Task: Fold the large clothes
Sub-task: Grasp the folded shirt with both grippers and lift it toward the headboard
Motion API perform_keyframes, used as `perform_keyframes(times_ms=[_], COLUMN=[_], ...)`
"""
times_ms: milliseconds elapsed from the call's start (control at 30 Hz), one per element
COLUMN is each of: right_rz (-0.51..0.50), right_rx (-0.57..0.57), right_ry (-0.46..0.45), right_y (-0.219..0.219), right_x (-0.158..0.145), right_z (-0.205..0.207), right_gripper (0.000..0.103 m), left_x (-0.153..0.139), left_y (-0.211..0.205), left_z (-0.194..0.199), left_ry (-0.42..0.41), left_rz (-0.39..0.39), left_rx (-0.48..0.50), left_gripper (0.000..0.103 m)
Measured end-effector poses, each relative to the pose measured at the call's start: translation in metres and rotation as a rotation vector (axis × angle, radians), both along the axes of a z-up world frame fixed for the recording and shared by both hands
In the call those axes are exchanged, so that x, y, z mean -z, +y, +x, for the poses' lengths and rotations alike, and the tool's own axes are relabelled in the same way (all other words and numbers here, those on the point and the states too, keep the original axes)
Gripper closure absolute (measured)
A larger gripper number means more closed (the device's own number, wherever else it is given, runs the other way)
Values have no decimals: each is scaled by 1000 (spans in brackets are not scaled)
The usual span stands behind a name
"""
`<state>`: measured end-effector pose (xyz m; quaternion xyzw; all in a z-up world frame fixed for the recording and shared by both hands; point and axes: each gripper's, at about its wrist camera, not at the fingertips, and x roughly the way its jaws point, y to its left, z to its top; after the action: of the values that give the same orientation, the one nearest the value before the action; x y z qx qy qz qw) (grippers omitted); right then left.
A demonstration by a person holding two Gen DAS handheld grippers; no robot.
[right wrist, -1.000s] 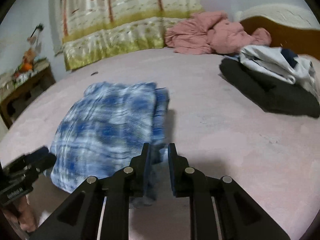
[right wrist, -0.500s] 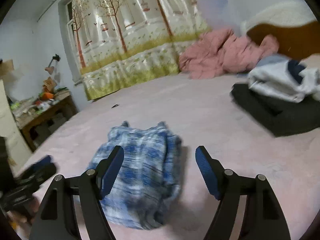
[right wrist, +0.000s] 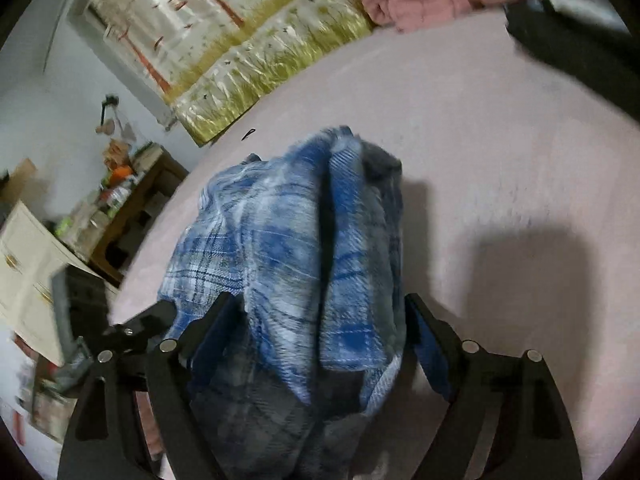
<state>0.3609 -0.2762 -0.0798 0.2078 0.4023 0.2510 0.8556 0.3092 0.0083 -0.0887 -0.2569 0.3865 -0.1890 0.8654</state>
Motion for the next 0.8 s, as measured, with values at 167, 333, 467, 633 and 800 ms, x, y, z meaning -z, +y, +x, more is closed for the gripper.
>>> perform_keyframes(times_ms=[167, 333, 467, 633, 800], right_rz=[49, 61, -3, -23, -97], right_rx=[-77, -67, -52, -22, 3], right_ry=[29, -16, -173, -318, -439], right_y=[6, 3, 12, 9, -7], right_x=[11, 11, -9, -51, -121], right_z=[8, 2, -23, -54, -87], right_gripper=[37, 60, 67, 67, 67], left_x=[8, 4, -18, -51, -111], left_y=[5, 1, -9, -19, -49], left_z=[1, -6, -26, -46, -64], left_ry=[12, -22, -170, -294, -419], left_rz=[-81, -92, -31, -12, 54], left_rx=[56, 85, 74, 76, 105], left_gripper=[19, 62, 74, 74, 74])
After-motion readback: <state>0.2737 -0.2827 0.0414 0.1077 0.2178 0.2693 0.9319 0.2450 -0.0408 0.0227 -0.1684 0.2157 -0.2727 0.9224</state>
